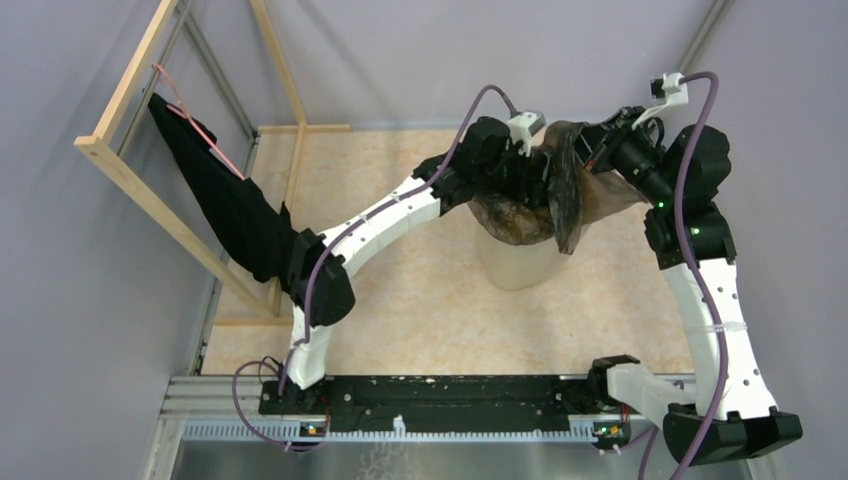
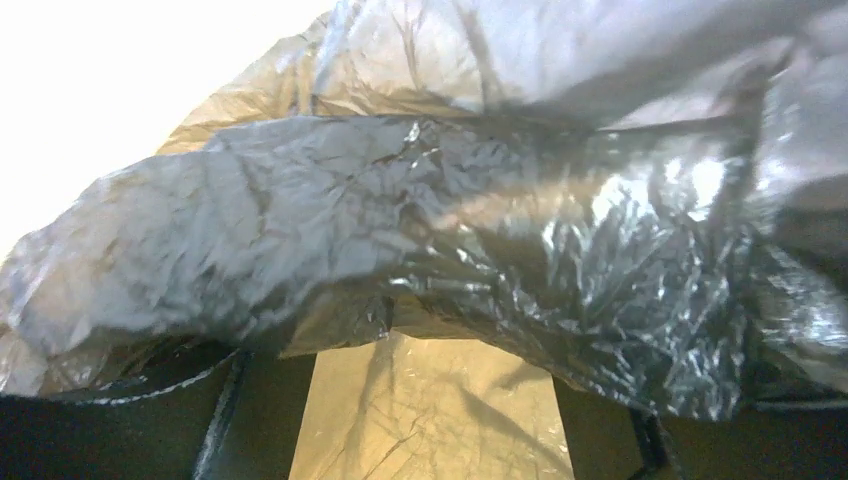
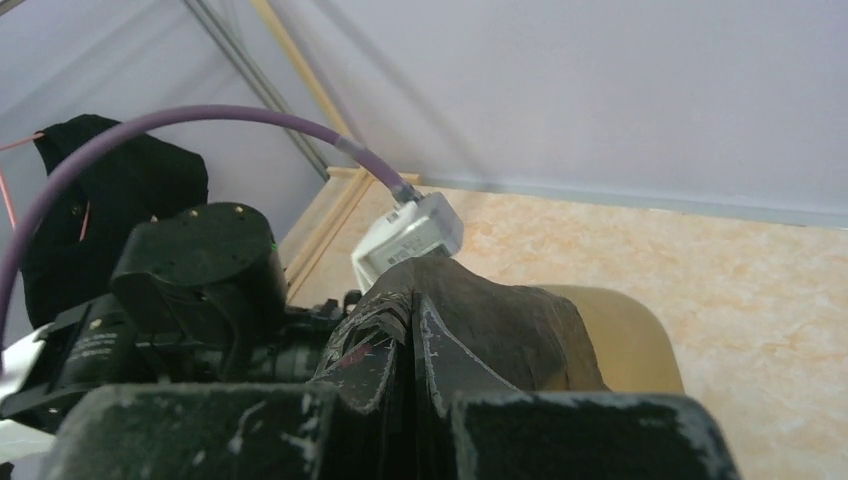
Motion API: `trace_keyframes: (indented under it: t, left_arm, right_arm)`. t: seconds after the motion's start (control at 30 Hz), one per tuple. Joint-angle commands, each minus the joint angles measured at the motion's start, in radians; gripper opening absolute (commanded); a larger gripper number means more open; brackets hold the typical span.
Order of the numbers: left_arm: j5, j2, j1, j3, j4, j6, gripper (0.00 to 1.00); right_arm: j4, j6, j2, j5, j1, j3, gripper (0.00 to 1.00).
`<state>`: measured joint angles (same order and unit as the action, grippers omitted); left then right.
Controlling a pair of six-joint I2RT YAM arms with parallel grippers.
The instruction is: Put the trash bags into the trash bin
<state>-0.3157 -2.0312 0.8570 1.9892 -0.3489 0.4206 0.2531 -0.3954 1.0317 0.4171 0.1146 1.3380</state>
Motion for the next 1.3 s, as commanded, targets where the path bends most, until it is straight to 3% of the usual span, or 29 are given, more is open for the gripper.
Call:
trace_keyframes:
  t: [0.0, 0.2, 0.37, 0.6, 0.7, 0.9, 1.07, 1.13, 1.27]
  left_arm:
    - [-0.003, 0.121, -0.013, 0.087, -0.099, -0.061, 0.89]
    - [0.034, 0.276, -0.035, 0.085, -0.212, -0.156, 0.96]
    - [0.16, 0.412, -0.052, 0.063, -0.318, -0.204, 0.99]
    - [0.192, 0.584, -0.063, -0.193, -0.31, -0.112, 0.99]
    - [0.134, 0.615, -0.084, -0.328, -0.244, 0.033, 0.99]
    - [-0.028, 0.661, -0.124, -0.614, 0.069, 0.289, 0.96]
    - [-0.135, 0.61, -0.13, -0.686, 0.268, 0.354, 0.98]
    - [-0.152, 0.582, -0.13, -0.667, 0.282, 0.362, 0.9]
    - [-0.123, 0.593, -0.126, -0.671, 0.328, 0.366, 0.63]
  right_arm:
    - [-0.019, 0.007, -0.027, -0.018, -0.006, 0.001, 0.0]
    - [0.0, 0.003, -0.043, -0.003, -0.006, 0.003, 0.0]
    - [-0.004, 0.001, -0.057, -0.006, -0.006, -0.007, 0.0]
    - [-0.018, -0.008, -0.042, 0.024, -0.006, 0.004, 0.0]
    - [-0.037, -0.02, -0.045, 0.033, -0.006, -0.009, 0.0]
    - [-0.042, -0.028, -0.05, 0.048, -0.005, -0.016, 0.0]
    - [-0.033, -0.026, -0.06, 0.061, -0.006, -0.014, 0.0]
    - [-0.028, -0.026, -0.067, 0.061, -0.006, -0.016, 0.0]
    - [-0.025, -0.023, -0.083, 0.058, -0.005, -0.025, 0.0]
